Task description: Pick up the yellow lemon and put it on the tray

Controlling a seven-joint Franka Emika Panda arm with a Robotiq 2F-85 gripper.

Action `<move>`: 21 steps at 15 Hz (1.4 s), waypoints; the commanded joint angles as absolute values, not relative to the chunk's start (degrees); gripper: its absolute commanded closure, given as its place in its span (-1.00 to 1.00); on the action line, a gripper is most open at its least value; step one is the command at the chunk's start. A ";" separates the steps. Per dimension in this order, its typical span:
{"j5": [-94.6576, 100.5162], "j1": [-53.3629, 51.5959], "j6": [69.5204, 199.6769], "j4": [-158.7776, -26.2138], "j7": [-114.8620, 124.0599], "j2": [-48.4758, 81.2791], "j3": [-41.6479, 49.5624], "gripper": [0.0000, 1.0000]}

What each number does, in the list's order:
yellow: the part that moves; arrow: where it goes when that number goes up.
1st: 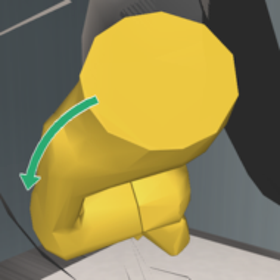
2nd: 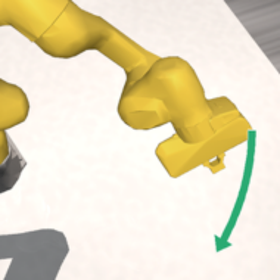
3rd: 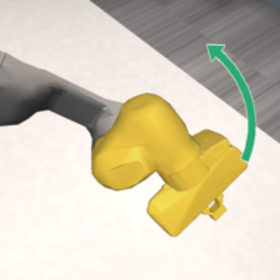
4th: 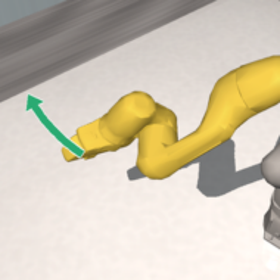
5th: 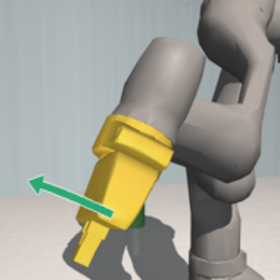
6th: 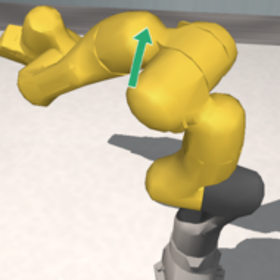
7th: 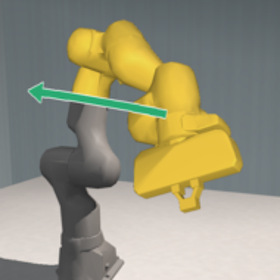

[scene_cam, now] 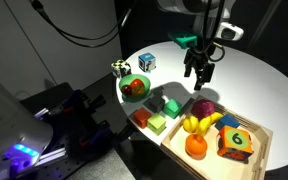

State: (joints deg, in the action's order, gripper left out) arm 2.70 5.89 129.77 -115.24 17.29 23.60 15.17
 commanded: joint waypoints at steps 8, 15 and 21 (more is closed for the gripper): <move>9.86 5.13 121.36 -122.02 11.48 12.81 11.58 -1.00; 10.76 5.37 117.85 -128.05 7.77 6.07 9.36 -1.00; 11.19 5.03 119.75 -134.22 6.42 -0.22 7.35 -1.00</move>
